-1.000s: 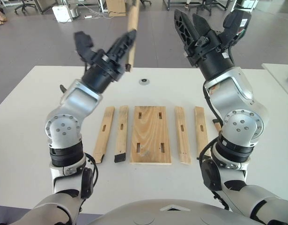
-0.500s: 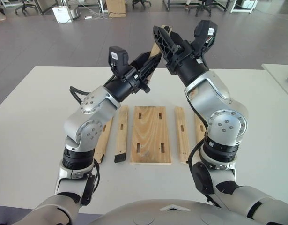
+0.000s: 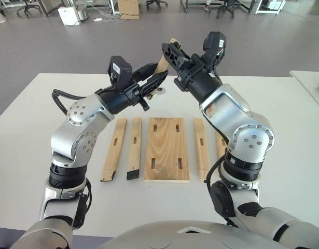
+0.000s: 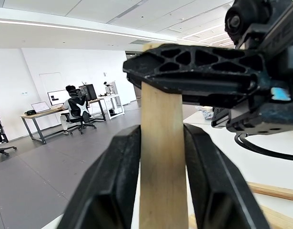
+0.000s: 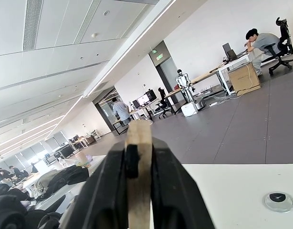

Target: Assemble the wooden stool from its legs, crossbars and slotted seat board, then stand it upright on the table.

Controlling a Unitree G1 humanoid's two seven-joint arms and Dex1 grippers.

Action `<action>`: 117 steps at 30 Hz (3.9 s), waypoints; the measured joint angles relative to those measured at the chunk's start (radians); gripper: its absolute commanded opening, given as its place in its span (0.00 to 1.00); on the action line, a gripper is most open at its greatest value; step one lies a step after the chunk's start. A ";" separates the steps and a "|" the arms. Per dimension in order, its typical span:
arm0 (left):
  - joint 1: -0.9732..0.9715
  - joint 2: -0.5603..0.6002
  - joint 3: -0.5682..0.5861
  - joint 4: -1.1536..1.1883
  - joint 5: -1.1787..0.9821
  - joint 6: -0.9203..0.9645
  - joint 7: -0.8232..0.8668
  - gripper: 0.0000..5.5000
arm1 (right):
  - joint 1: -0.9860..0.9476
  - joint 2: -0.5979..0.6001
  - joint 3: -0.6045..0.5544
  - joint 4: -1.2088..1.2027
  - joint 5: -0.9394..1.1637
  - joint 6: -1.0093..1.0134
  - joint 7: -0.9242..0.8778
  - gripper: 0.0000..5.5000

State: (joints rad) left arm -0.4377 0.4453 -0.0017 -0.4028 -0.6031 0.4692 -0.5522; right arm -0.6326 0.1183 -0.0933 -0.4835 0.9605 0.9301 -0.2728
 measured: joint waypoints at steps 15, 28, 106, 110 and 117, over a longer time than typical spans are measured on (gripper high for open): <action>0.276 0.030 0.086 -0.001 0.055 -0.040 -0.034 0.46 | 0.304 -0.325 0.004 -0.101 -0.425 -0.088 0.037 0.08; 0.347 -0.002 0.122 -0.113 0.092 -0.008 0.116 0.46 | 0.532 -0.177 0.080 -0.215 -0.504 0.016 -0.042 0.08; 0.226 0.010 0.133 0.025 0.220 -0.140 0.061 0.46 | 0.928 -0.203 0.109 0.359 -0.772 -1.267 0.543 0.08; 0.226 0.006 0.132 0.030 0.221 -0.149 0.062 0.46 | 0.917 -0.204 0.101 0.358 -0.757 -1.240 0.533 0.08; 0.246 -0.043 0.116 0.000 0.224 -0.155 0.102 0.46 | 0.946 -0.235 0.102 0.418 -0.729 -1.092 0.569 0.32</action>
State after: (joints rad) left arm -0.1913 0.4027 0.1141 -0.4032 -0.3793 0.3138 -0.4502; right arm 0.3132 -0.1169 0.0085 -0.0656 0.2310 -0.1617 0.2962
